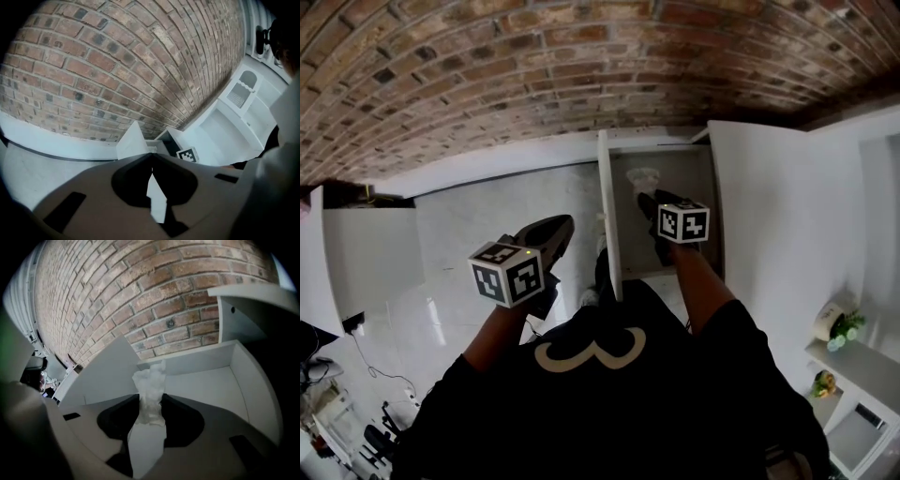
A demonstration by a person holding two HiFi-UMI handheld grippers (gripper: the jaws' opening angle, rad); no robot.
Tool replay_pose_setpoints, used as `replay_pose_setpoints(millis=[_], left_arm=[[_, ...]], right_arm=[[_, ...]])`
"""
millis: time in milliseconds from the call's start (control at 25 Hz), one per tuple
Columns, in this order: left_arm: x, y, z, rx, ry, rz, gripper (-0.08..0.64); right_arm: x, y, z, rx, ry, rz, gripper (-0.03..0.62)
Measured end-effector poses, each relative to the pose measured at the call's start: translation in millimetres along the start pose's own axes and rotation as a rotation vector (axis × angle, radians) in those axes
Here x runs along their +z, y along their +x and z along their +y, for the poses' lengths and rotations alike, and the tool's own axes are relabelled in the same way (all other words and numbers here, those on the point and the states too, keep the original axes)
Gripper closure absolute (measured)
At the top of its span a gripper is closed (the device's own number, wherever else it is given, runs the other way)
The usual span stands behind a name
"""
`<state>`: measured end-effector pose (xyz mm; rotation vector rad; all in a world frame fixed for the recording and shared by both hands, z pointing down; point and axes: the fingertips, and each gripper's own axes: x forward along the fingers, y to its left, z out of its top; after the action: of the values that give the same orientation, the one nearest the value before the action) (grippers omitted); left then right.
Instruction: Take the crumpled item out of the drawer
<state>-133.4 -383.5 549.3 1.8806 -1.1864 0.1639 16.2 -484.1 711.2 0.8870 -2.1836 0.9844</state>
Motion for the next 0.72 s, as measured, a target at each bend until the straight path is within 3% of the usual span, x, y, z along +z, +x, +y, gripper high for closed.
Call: replay_pose_setpoints(millis=[280, 720], left_arm=[[2, -19, -33, -0.039, 0.047, -0.044, 0.557], [5, -74, -85, -0.094, 0.137, -0.125, 0.557]], right_arm=[[5, -56, 22, 0.017, -0.016, -0.097, 0.431], [32, -161, 102, 0.14, -0.109, -0.276, 0.431]])
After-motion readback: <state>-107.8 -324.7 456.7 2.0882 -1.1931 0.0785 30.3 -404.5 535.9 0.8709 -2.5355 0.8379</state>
